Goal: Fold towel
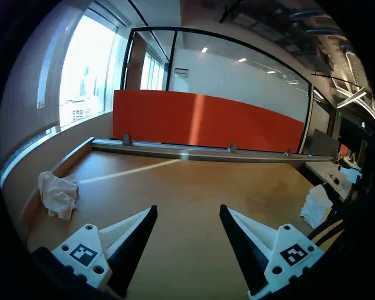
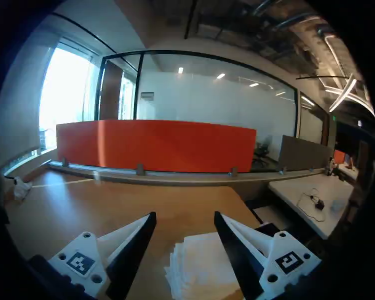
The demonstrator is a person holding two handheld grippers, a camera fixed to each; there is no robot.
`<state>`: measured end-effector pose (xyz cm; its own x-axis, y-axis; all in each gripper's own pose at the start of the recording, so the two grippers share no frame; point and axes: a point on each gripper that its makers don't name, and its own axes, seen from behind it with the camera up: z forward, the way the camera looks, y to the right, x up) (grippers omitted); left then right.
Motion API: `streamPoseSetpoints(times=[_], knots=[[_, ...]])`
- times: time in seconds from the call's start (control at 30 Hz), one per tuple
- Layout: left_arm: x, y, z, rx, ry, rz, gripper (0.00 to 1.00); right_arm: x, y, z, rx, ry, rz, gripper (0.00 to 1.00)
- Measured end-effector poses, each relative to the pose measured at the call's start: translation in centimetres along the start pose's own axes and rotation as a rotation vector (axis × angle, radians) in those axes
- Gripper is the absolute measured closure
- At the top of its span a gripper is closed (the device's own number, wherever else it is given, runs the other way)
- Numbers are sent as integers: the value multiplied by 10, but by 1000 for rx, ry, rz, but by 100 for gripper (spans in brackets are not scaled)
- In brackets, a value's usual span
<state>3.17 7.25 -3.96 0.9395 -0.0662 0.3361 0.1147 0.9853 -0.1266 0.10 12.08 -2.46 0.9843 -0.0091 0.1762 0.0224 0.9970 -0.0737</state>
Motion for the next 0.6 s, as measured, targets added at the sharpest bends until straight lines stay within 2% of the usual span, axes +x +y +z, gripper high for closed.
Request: streamPoseSetpoints(times=[0.27,0.6], knots=[[14,-10,4,24,51,-4,8,19,-36,2,30,59,30,10],[33,-17,9,36,118,7,8,32,-89,8,67,90,30,11]])
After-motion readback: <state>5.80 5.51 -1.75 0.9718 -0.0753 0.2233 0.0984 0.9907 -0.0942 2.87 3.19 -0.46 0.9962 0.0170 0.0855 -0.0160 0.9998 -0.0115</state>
